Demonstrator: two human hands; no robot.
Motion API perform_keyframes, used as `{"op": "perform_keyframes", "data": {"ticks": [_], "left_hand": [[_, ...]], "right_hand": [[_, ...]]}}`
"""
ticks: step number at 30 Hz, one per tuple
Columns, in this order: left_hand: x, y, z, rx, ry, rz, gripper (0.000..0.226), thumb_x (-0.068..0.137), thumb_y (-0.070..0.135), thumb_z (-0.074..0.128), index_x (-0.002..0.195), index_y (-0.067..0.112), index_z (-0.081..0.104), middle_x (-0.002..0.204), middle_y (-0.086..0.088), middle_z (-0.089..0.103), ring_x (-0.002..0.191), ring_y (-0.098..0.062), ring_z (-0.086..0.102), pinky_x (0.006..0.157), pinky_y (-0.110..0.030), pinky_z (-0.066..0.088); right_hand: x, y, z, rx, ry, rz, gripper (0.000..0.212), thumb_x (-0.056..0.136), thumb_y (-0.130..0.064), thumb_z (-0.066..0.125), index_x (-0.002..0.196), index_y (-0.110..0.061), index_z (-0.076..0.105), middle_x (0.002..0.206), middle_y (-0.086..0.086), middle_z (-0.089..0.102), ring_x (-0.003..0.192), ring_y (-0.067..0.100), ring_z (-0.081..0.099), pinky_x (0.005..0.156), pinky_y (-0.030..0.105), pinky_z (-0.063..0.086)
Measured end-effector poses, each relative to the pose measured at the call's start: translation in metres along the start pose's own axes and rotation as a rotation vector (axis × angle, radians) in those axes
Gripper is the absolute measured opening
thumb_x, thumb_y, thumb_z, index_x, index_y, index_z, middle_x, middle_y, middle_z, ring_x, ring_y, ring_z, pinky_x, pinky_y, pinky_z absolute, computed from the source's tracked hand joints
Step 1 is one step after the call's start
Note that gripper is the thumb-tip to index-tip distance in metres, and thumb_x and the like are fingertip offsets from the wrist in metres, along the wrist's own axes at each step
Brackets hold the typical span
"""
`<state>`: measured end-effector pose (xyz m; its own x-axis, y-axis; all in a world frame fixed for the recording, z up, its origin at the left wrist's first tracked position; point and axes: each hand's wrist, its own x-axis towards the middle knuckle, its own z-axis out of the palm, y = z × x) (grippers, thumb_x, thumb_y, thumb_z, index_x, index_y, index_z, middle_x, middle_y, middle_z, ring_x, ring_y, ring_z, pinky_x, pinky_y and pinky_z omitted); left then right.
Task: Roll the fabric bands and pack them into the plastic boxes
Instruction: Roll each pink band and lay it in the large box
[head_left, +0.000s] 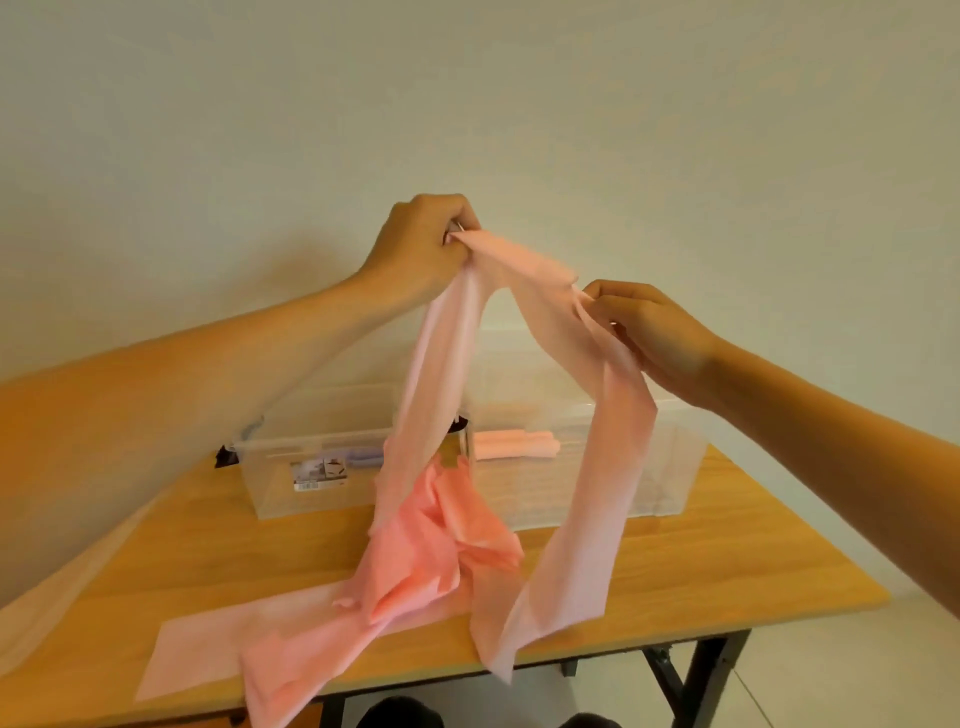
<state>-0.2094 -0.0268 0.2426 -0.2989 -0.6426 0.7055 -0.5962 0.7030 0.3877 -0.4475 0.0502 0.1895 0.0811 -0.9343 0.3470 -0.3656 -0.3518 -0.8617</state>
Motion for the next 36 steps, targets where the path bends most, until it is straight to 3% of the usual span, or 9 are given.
{"op": "perform_keyframes", "data": {"ticks": [7,12,16,19,23,27,29,33,36], "left_hand": [[0.027,0.0,0.023,0.004,-0.096,-0.036,0.014,0.092,0.01,0.055,0.088,0.015,0.068,0.085,0.002,0.065,0.084,-0.018,0.059,0.062,-0.021,0.041],[-0.006,-0.012,0.046,-0.082,-0.228,-0.082,0.016,0.093,0.016,0.062,0.078,0.009,0.061,0.07,-0.002,0.061,0.065,-0.017,0.053,0.059,-0.03,0.037],[-0.022,-0.022,0.067,-0.232,-0.34,-0.272,0.008,0.08,0.018,0.059,0.077,0.011,0.062,0.073,-0.005,0.068,0.069,-0.027,0.066,0.061,-0.04,0.051],[-0.031,-0.031,0.073,-0.337,-0.454,-0.437,0.009,0.085,0.011,0.061,0.083,0.008,0.069,0.075,-0.003,0.067,0.067,-0.023,0.063,0.055,-0.026,0.047],[-0.038,-0.038,0.072,-0.71,-0.476,-0.627,0.016,0.093,0.002,0.061,0.106,0.0,0.069,0.089,-0.011,0.073,0.079,-0.022,0.069,0.074,-0.031,0.054],[-0.042,-0.042,0.074,-0.763,-0.476,-0.662,0.008,0.096,0.005,0.062,0.094,0.008,0.069,0.079,0.004,0.074,0.08,-0.018,0.069,0.075,-0.03,0.053],[-0.044,-0.042,0.075,-0.785,-0.45,-0.672,0.006,0.096,0.011,0.064,0.097,0.011,0.07,0.082,0.003,0.074,0.086,-0.021,0.069,0.082,-0.033,0.053],[-0.046,-0.041,0.076,-0.781,-0.421,-0.688,0.013,0.098,0.019,0.064,0.106,0.011,0.068,0.098,-0.01,0.073,0.089,-0.025,0.07,0.08,-0.034,0.054],[-0.047,-0.038,0.075,-0.786,-0.442,-0.685,0.021,0.1,0.026,0.06,0.112,0.01,0.066,0.1,-0.01,0.071,0.087,-0.023,0.07,0.079,-0.033,0.054]], "right_hand": [[0.025,0.001,-0.028,-0.044,0.101,0.022,0.026,0.098,-0.009,0.043,0.08,-0.014,0.06,0.067,-0.002,0.052,0.057,0.012,0.045,0.05,0.025,0.032],[0.078,-0.032,-0.057,-0.207,0.11,-0.038,0.016,0.101,-0.018,0.056,0.089,-0.014,0.067,0.081,0.0,0.063,0.07,0.011,0.058,0.061,0.021,0.047],[0.132,-0.042,-0.054,-0.335,0.014,-0.003,0.009,0.099,-0.016,0.063,0.1,-0.011,0.071,0.091,0.005,0.068,0.08,0.018,0.063,0.069,0.023,0.051],[0.154,-0.016,-0.034,-0.501,-0.036,0.102,0.019,0.097,-0.006,0.056,0.104,-0.012,0.072,0.096,0.004,0.067,0.09,0.021,0.061,0.072,0.024,0.049],[0.13,0.026,-0.007,-0.635,-0.052,0.22,0.035,0.093,0.001,0.051,0.113,-0.018,0.072,0.11,0.007,0.068,0.1,0.024,0.061,0.083,0.03,0.05],[0.054,0.07,0.008,-0.635,0.318,0.197,0.012,0.094,-0.022,0.06,0.103,-0.016,0.065,0.1,0.009,0.07,0.088,0.025,0.064,0.08,0.042,0.056],[0.014,0.088,0.01,-0.746,0.434,0.22,0.027,0.091,-0.039,0.065,0.101,-0.014,0.063,0.11,0.012,0.067,0.092,0.028,0.061,0.078,0.041,0.053],[-0.019,0.104,0.003,-0.978,0.379,0.263,0.045,0.088,-0.048,0.067,0.116,-0.014,0.07,0.127,0.013,0.055,0.12,0.033,0.044,0.097,0.042,0.04],[-0.017,0.103,-0.003,-0.905,0.335,0.214,0.035,0.092,-0.037,0.072,0.118,-0.014,0.072,0.127,0.014,0.057,0.119,0.034,0.049,0.093,0.04,0.044]]}}
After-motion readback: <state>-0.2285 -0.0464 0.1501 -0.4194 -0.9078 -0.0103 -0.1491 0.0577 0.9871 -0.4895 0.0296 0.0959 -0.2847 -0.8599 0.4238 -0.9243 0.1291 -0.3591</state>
